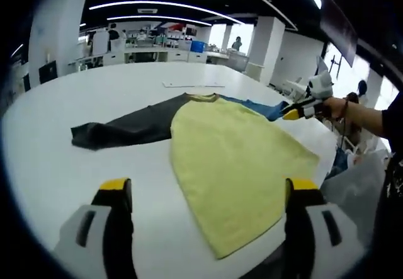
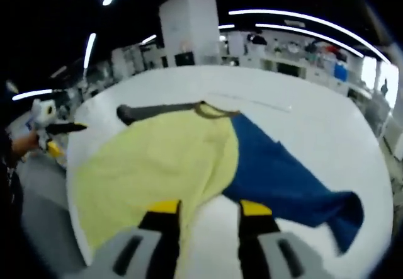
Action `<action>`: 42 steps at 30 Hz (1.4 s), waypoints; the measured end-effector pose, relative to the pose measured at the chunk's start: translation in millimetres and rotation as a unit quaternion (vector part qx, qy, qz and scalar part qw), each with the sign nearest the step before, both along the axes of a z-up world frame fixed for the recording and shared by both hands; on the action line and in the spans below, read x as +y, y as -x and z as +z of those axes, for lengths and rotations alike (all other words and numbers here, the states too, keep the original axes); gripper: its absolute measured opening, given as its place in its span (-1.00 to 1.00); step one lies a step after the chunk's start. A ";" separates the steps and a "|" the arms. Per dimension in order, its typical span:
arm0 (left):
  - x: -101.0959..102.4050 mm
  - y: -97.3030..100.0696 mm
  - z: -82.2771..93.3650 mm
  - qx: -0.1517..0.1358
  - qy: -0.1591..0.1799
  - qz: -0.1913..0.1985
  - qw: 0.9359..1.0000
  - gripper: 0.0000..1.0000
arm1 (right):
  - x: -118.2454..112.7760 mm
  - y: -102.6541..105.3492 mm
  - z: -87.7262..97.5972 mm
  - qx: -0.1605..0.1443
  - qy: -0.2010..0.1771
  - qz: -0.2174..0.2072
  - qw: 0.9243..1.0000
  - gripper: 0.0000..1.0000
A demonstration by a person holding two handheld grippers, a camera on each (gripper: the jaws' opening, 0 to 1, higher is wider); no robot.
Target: Fold the garment on the visible template until the final outline fits inside the template.
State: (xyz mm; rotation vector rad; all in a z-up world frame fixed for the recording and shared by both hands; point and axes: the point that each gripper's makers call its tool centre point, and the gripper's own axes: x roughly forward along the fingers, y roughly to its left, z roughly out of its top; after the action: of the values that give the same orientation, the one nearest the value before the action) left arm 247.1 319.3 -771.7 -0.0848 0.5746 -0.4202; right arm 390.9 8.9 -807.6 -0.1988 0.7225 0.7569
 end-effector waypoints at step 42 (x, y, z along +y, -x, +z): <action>1.0 -6.1 5.8 -0.002 -0.020 0.014 1.000 0.86 | -7.0 -43.3 -33.9 -0.027 0.086 0.049 0.995 -1.00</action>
State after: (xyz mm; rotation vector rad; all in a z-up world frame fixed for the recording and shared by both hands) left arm 253.1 320.3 -765.9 -0.0543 0.5777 -0.3821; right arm 434.2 2.0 -841.5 -0.4122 0.7312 0.7807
